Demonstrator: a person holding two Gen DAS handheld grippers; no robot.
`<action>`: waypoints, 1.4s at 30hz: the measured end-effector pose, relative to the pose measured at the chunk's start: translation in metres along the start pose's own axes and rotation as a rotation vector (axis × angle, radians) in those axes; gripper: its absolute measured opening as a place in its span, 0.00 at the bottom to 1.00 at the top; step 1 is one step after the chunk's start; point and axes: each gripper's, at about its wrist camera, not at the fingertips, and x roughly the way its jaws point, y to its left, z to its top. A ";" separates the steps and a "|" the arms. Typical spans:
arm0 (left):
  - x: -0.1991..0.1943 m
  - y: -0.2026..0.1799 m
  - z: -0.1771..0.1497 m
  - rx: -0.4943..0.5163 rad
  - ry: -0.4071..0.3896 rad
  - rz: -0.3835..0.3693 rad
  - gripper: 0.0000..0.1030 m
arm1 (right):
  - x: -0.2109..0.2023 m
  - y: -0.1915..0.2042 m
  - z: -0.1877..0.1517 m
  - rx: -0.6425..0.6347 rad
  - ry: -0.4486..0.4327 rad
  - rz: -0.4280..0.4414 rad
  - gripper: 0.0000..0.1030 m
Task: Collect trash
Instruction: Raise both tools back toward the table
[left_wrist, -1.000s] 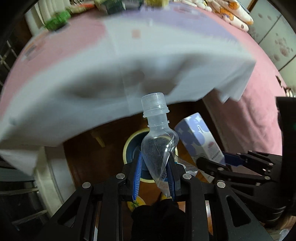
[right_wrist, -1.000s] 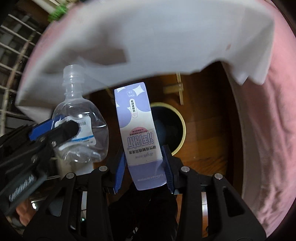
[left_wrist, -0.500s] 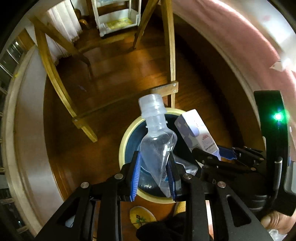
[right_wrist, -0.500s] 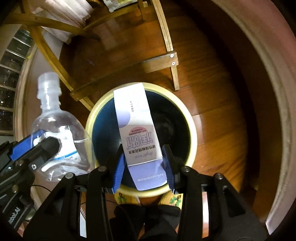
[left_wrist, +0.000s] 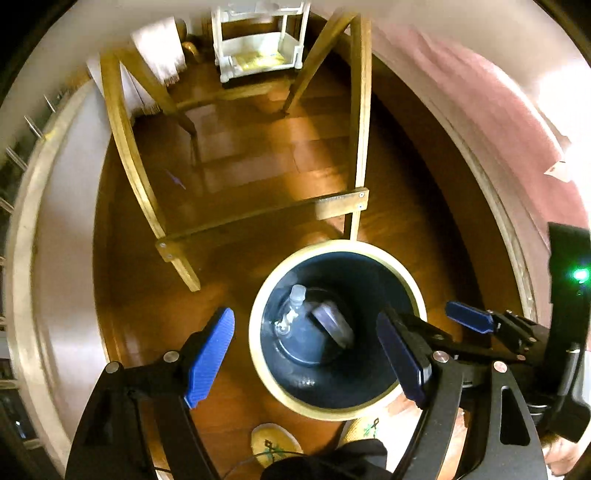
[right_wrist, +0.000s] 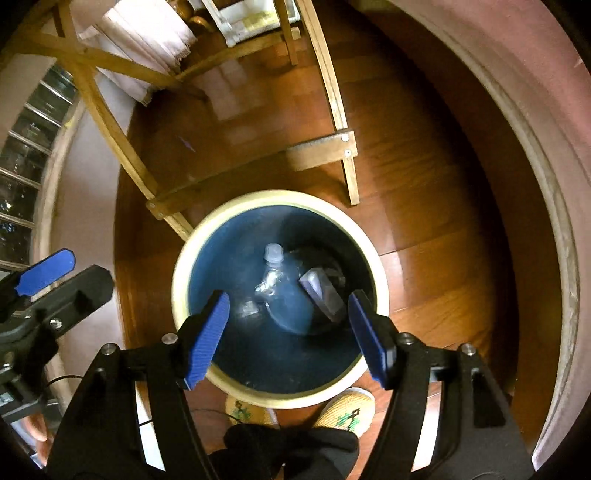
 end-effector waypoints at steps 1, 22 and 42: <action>-0.008 -0.001 0.001 0.007 0.001 0.002 0.78 | -0.007 0.002 0.003 -0.004 -0.015 0.004 0.63; -0.311 -0.022 0.037 0.068 -0.086 -0.009 0.64 | -0.318 0.091 0.026 -0.083 -0.141 -0.032 0.63; -0.492 0.008 0.135 0.071 -0.390 -0.129 0.65 | -0.483 0.169 0.101 -0.116 -0.429 -0.104 0.71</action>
